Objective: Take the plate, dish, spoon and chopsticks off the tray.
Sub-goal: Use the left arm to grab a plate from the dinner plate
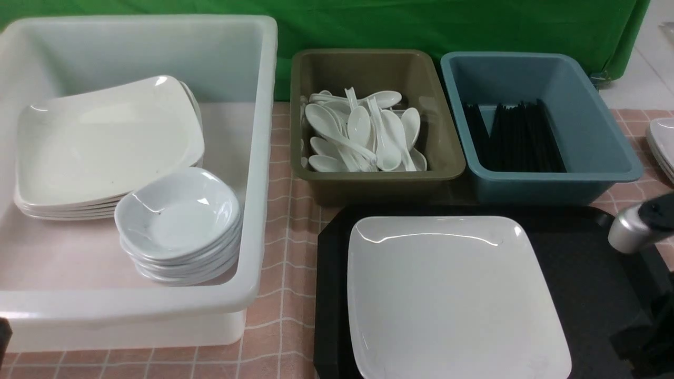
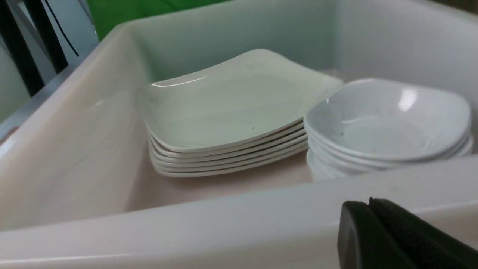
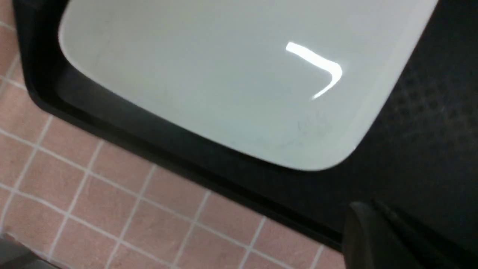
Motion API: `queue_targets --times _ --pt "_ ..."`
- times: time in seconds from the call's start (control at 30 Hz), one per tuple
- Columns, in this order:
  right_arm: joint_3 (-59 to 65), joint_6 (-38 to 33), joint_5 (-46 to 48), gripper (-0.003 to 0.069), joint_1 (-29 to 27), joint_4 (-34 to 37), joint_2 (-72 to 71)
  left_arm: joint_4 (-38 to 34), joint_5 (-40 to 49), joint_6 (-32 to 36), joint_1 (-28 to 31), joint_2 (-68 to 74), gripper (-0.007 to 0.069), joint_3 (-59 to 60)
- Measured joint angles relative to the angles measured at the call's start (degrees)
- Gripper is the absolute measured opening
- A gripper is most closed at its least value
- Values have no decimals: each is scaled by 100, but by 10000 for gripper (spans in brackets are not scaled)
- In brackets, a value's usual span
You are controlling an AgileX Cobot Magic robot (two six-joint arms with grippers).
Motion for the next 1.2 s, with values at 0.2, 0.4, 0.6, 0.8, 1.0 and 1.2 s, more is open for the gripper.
queue_targets --times 0.2,0.4,0.6,0.8,1.0,1.2 --pt "284 -827 -979 30 -767 1213 40 -3916 -963 -1792 0 0 5 0" --pt "289 -2203 -443 30 -1475 2782 395 -5517 -1120 -2778 -7 0 5 0" --pt "287 -2326 -234 30 -1738 3074 596 -5398 -465 -2613 -142 -6 5 -698" --pt "287 -2276 -21 30 -1738 3128 604 -4265 1746 -1751 -199 1257 5 -3123" --pt "183 -1906 30 30 -1738 3135 604 -4856 5060 483 -199 3879 5 -4717" --pt "-142 -1879 225 41 -1738 3109 604 -5334 5842 1846 -257 6128 5 -4908"
